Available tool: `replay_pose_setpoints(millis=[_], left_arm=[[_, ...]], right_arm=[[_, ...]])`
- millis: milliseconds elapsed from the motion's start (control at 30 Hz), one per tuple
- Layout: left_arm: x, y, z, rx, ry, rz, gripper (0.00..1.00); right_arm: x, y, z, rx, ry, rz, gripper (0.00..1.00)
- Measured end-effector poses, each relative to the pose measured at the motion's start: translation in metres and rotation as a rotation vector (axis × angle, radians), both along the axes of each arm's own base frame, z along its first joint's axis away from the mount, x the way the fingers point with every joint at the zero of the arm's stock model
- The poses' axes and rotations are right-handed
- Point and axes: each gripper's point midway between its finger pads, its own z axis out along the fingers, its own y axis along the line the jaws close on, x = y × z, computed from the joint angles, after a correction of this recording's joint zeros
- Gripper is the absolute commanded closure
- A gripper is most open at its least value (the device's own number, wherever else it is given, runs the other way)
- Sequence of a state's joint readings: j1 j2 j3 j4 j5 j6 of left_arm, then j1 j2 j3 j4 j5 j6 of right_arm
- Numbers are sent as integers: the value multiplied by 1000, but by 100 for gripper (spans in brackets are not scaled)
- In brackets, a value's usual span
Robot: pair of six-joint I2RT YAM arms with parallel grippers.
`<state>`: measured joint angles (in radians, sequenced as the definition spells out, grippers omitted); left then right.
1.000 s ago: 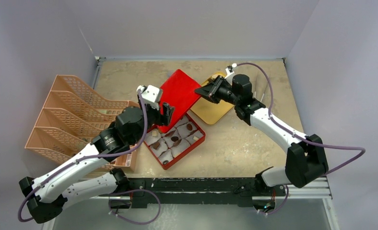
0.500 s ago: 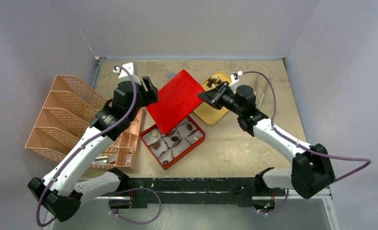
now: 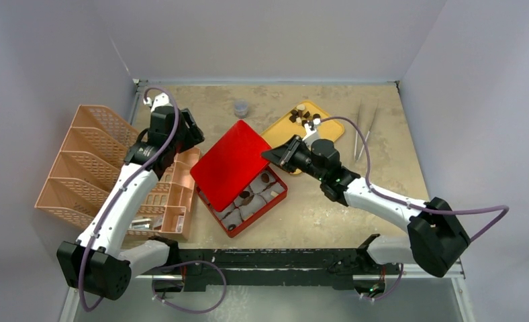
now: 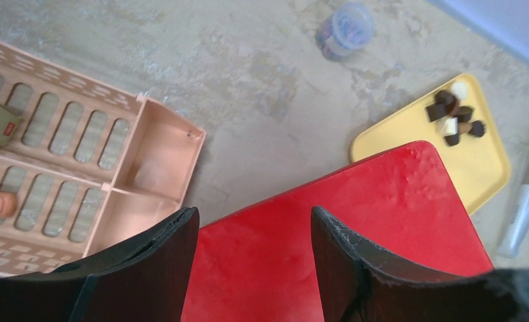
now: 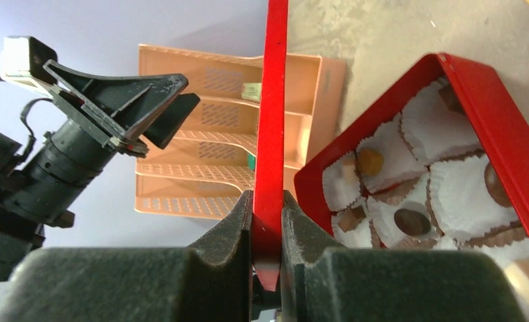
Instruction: Pack the chocolate
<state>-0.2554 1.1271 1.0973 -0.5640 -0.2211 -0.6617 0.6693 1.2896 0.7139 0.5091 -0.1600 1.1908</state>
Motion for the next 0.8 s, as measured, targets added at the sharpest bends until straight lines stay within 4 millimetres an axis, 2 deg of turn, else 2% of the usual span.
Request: replay_pose_setpoints(millis=[133, 367, 600, 800], left_arm=[[-9, 4, -18, 41, 57, -14, 40], [-22, 10, -51, 93, 152, -27, 42], [-33, 12, -83, 127, 248, -52, 43], [-35, 10, -97, 134, 296, -67, 44]], right_arm=[[-10, 4, -19, -16, 25, 2, 100], [-15, 14, -53, -32, 83, 16, 100], [-27, 6, -68, -29, 92, 14, 100], [-35, -5, -75, -22, 95, -5, 97]])
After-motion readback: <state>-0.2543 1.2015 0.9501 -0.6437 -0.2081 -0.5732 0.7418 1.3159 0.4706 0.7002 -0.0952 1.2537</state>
